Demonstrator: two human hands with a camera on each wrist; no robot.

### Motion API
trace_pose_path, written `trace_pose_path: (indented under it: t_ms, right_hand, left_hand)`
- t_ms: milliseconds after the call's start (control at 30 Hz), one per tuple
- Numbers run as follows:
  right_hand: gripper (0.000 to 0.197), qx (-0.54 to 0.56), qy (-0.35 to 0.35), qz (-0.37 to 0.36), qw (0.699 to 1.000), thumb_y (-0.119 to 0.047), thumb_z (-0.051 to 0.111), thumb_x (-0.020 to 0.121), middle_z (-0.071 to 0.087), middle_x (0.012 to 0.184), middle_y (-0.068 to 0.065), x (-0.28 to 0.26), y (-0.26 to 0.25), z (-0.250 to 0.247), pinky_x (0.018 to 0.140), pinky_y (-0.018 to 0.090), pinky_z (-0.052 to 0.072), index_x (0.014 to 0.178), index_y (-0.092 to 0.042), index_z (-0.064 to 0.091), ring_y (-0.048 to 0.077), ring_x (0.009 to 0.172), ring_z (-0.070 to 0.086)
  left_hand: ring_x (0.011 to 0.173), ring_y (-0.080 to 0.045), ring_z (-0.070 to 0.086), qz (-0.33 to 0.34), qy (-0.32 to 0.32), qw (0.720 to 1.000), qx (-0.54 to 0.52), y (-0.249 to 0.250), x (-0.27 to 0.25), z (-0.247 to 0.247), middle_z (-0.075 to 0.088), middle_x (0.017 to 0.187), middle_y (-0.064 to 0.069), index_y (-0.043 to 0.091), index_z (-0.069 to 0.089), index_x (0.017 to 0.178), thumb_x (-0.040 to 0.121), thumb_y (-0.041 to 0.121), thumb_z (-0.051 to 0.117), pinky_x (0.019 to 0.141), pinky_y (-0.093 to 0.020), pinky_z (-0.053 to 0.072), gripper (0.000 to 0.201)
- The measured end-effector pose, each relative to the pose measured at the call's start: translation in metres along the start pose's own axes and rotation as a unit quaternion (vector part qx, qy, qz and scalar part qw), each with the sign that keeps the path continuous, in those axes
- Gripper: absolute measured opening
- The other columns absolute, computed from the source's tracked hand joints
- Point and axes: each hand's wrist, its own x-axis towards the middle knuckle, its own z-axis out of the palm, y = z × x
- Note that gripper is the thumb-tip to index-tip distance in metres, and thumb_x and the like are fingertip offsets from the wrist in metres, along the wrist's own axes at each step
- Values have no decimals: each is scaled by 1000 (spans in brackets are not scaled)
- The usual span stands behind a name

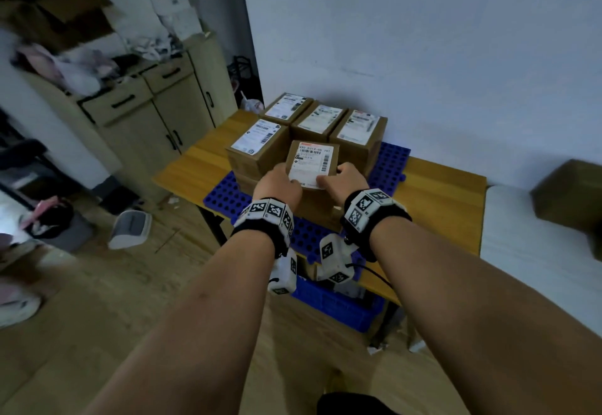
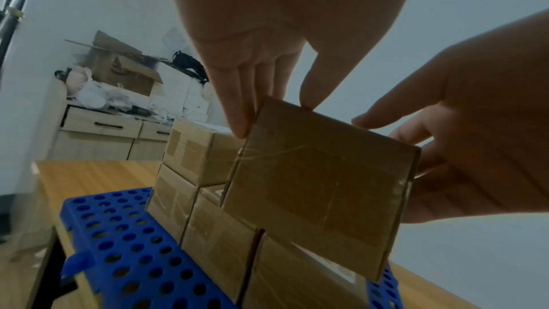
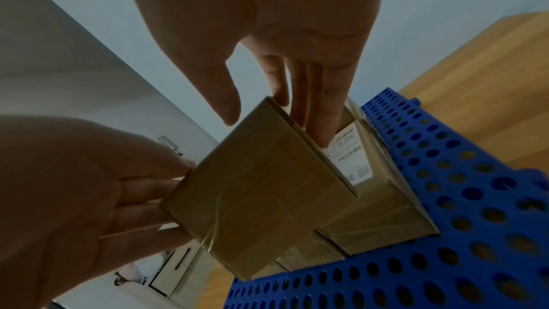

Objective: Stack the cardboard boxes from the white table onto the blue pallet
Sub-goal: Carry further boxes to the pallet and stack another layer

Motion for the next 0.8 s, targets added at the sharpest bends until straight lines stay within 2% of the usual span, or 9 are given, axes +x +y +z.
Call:
trace_pose_path:
  t_ms: [133,267,333,433,533,667,800]
  right_hand:
    - [63,-15,-6,8,1000,-37,64,84,60,119,10,27,-11,12,87,43,54,136,-11,42,27,99,61]
    - [60,-26,-7,15,1000,-35,64,86,60,119,8,45,-17,17,75,33,49,136,-12,41,25,99,61]
    - [61,-18,-8,25,1000,-34,65,86,60,120,9,51,-22,21,76,34,50,136,-10,40,26,100,61]
    - [66,-8,-5,40,999,-35,67,82,60,118,10,58,-29,32,84,46,55,136,-10,38,28,95,62]
    - [62,-12,4,59,998,-33,66,83,61,114,12,64,-33,43,84,46,55,133,-9,40,30,94,63]
    - [51,-13,21,113,993,-31,66,84,63,113,14,68,-35,53,84,46,56,125,-9,44,32,98,63]
    - [54,11,38,147,988,-36,64,86,61,120,13,71,-41,61,85,47,56,129,-11,44,32,103,62]
  left_hand:
    - [112,-30,56,-11,-8,1000,27,-7,34,6,57,128,-12,11,45,133,94,19,45,75,-31,39,41]
    - [110,-30,56,-16,-20,999,28,-13,57,10,56,127,-12,13,47,130,92,20,45,77,-33,42,39]
    - [110,-30,56,-7,-30,999,31,-15,67,9,56,126,-13,13,48,128,91,19,44,81,-35,44,37]
    - [113,-30,54,14,-48,997,60,-20,82,6,53,129,-13,13,47,129,91,17,43,87,-38,45,38]
    - [122,-28,48,57,-72,991,93,-27,95,5,46,137,-12,12,44,136,91,13,45,97,-38,43,45]
    - [120,-27,46,109,-74,985,112,-40,115,0,51,130,-10,11,51,126,91,10,42,97,-41,45,37]
    - [128,-28,39,132,-77,979,135,-55,142,-13,46,137,-11,7,47,133,95,11,38,105,-40,39,40]
